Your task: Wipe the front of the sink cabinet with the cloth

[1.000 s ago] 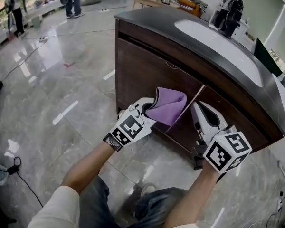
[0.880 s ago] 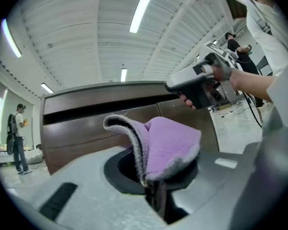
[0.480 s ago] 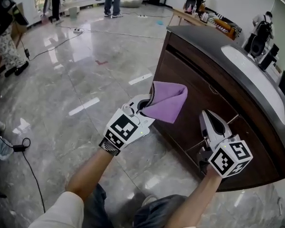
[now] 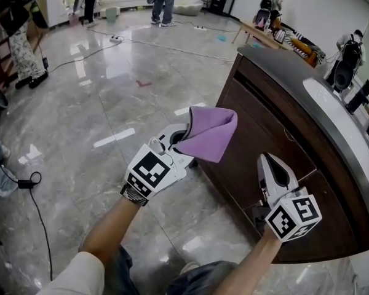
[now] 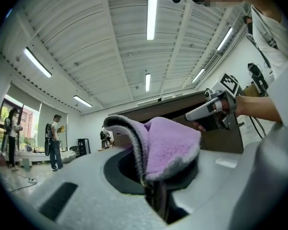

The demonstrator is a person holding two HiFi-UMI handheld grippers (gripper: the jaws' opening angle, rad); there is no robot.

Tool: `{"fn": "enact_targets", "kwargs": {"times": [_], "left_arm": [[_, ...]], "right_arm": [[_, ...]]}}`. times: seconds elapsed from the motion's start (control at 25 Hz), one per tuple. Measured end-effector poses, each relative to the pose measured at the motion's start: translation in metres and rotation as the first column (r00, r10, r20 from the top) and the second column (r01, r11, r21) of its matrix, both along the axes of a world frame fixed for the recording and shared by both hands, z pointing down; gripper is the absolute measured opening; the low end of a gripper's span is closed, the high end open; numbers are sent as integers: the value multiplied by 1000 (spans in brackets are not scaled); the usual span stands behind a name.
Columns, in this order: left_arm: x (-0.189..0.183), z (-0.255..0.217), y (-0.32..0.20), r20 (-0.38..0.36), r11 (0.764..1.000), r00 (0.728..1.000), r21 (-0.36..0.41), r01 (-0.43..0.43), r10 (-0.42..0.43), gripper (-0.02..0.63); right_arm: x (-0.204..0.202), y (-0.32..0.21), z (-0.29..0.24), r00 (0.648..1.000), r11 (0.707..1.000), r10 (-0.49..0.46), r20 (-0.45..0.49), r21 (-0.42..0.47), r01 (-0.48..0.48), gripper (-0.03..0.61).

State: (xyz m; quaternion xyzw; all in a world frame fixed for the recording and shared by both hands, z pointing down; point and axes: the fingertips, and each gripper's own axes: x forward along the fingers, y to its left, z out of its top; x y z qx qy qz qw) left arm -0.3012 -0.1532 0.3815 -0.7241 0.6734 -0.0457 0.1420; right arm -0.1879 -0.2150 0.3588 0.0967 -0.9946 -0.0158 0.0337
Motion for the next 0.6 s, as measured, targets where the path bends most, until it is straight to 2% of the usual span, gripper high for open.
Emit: {"fn": "enact_targets", "kwargs": {"times": [0.08,0.2,0.4,0.48,0.6], "left_arm": [[0,-10,5,-8,1000,1000,5,-9,9,49],[0,-33,8,-17,1000,1000,14,-20,20,49],[-10,-55,38,-40,998,998,-26,-59,58,48],[-22,-64,52,-56,998,997,-41,-47,44,48],[-35,-96,63,-52,997,999,-77,-7,3,48]], "right_arm": [[4,5,-11,999,1000,27,23,12,-28,8],[10,9,-36,999,996,53,11,75,-54,8],[13,11,-74,989,980,147,-10,137,-144,8],[3,7,-88,984,973,177,-31,156,-170,8],[-8,6,-119,983,977,175,-59,136,-165,8]]}}
